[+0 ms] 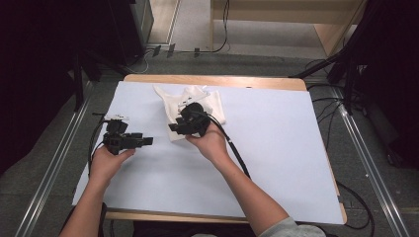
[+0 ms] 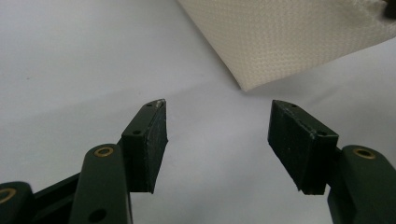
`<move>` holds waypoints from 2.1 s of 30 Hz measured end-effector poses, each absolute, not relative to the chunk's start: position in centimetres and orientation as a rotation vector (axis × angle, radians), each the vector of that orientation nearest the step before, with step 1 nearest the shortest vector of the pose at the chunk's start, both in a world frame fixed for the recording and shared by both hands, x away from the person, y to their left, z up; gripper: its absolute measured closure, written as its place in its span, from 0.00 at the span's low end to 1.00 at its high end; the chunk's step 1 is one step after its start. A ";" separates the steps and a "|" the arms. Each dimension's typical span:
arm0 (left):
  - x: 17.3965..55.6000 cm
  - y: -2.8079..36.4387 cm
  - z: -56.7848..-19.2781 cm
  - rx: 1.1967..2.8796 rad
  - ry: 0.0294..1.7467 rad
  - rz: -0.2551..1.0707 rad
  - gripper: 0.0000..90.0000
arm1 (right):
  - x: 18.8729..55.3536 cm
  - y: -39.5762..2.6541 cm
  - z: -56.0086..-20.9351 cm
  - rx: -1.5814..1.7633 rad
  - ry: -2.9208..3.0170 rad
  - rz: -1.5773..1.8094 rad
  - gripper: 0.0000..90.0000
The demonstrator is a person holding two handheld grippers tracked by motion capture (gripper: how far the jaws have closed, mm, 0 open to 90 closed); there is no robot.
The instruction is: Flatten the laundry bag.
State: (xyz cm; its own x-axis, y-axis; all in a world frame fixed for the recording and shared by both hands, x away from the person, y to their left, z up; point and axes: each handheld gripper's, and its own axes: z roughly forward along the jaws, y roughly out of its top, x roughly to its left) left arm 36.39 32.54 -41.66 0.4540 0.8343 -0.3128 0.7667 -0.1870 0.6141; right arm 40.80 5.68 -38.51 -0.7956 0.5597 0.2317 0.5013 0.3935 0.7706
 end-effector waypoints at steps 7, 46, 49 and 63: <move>36.4 32.3 -41.7 1.985 1.332 0.122 0.43 | 40.6 1.4 -35.9 1.020 2.532 1.365 0.91; 35.1 35.7 -41.0 1.927 1.369 0.129 0.43 | 42.9 4.4 -39.3 1.050 2.542 1.371 1.00; 34.9 35.6 -41.1 1.936 1.353 0.131 0.43 | 43.1 5.1 -39.9 1.056 2.561 1.365 1.00; 36.2 35.9 -40.7 1.934 1.349 0.132 0.40 | 42.5 2.3 -40.4 1.094 2.569 1.298 1.00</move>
